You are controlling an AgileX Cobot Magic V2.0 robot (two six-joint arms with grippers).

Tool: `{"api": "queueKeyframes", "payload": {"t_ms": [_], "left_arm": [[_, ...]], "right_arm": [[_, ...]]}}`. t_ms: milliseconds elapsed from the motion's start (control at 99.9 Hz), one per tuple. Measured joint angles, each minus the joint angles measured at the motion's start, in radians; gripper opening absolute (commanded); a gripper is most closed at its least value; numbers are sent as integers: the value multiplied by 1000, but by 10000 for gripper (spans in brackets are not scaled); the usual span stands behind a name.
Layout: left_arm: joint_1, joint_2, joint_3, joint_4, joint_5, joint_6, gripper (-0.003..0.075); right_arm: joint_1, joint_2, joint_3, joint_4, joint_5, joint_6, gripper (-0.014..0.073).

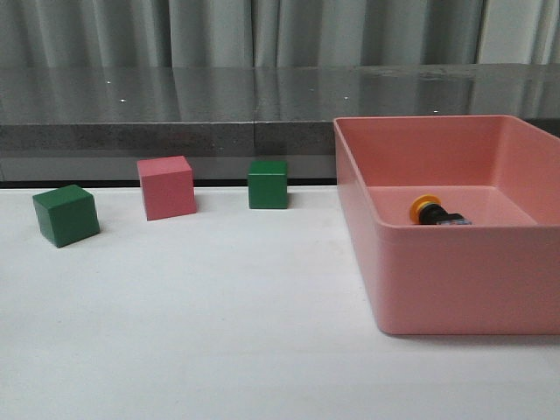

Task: Place and stand button with both arms

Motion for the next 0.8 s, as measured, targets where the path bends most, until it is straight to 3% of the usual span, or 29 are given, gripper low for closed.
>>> {"api": "queueKeyframes", "payload": {"t_ms": [100,170,240,360,460,800], "left_arm": [[0,0,0,0,0,0,-20],[0,0,0,0,0,0,-20],[0,0,0,0,0,0,-20],[0,0,0,0,0,0,-20],[0,0,0,0,0,0,-20],[0,0,0,0,0,0,-20]], "right_arm": [[19,118,-37,0,-31,0,-55],[28,183,-54,1,-37,0,10],[34,234,-61,3,-42,0,139],[42,296,-61,2,-48,0,465],[51,339,-63,2,-57,-11,627],[66,524,-68,2,-165,-115,620]]}}
